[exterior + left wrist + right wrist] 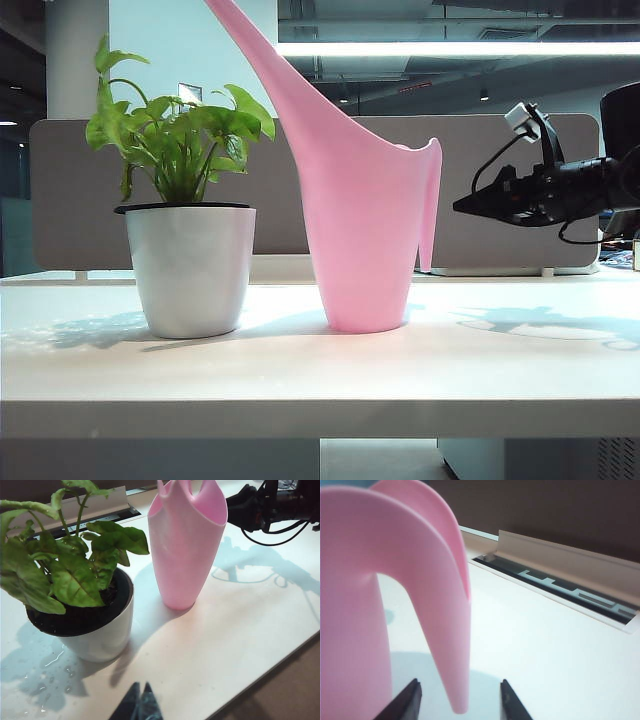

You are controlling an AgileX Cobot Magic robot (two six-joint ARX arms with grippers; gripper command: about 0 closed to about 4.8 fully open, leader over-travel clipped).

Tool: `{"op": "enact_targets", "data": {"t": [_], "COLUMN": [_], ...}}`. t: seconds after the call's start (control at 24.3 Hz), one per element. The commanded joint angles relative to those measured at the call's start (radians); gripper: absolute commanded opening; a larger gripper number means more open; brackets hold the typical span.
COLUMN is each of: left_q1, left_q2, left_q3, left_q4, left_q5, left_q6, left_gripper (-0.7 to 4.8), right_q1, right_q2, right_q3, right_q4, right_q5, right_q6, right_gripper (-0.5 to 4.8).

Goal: Pick up the watering can from the table, water the potted plant, and put the can back.

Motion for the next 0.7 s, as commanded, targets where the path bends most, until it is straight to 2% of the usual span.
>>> {"op": "enact_targets", "data": {"t": [0.04,0.16,0.29,0.37,0.7], "left_q1": [0.000,0.000,0.000,0.000,0.000], "left_q2": [-0.001,-0.001,-0.002,-0.002,-0.002], "left_q3": [0.003,0.003,0.003,0.003,0.003], "left_q4": [0.013,0.013,0.013,0.013,0.012], "left_q5": [0.004,0.004,0.004,0.004,0.004], "left_q6": [0.001,0.001,0.001,0.001,0.001], "left_gripper": [0.03,0.03,0.03,0.03,0.03], "right_q1": [0.007,0.020,0.037,0.046,0.061], "right_q2": [0.005,0.006,0.008,0.008,0.017], "right_q3": [0.013,0.016,0.016,0.019,0.090], "right_q4": [0.015,0.028,0.044,0.048,0.000], "right_q5": [-0.013,-0.002,0.022,0.041,0.062], "right_q6": [0.000,0.000,0.000,-0.004,-0.004], "right_gripper": [2.21,2.80,2.89,3.19,3.26]}}
